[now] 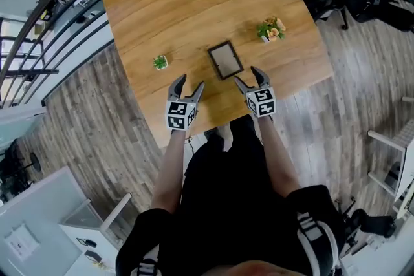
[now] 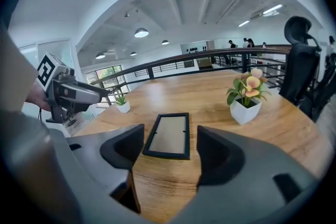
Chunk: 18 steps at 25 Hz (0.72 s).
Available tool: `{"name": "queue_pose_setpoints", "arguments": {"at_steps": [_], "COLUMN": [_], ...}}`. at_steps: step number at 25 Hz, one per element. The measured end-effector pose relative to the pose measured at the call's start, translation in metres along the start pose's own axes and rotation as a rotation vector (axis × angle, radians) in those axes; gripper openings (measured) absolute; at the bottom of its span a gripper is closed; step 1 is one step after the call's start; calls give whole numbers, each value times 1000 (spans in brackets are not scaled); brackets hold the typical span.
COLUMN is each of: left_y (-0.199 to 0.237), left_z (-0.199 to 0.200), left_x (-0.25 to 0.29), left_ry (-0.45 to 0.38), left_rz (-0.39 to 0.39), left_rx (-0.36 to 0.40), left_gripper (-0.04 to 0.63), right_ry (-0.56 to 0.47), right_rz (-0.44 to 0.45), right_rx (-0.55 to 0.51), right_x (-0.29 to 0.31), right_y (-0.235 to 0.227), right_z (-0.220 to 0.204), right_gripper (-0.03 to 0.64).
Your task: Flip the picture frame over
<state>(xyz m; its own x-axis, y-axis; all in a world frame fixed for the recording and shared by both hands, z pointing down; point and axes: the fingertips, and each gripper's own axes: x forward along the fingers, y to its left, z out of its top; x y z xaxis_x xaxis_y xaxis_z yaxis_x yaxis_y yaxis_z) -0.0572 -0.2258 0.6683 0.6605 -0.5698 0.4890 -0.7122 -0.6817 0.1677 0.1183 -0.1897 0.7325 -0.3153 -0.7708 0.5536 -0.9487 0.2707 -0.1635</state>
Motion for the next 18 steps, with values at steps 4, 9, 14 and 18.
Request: {"name": "queue_pose_setpoints", "arguments": {"at_steps": [4,9,14,18], "left_y": [1,2,1,1], "left_z": [-8,-19,-24,-27], "left_x": [8,14,23,25], "left_ry": [26,58,74,83], "left_rz": [7,11,16,23], "left_rx": [-21,-40,-48,-60], "left_gripper": [279,279,279,279], "right_ry": [41,81,125,154], "right_rz": [23,21,21,4], "right_rx": [15,14,-16,-22], "right_x": [18,31,47,56], "right_y": [-6,-14,-23,-32], "right_z": [-14,-23,-30,-34], "right_gripper": [302,244,196,174]}}
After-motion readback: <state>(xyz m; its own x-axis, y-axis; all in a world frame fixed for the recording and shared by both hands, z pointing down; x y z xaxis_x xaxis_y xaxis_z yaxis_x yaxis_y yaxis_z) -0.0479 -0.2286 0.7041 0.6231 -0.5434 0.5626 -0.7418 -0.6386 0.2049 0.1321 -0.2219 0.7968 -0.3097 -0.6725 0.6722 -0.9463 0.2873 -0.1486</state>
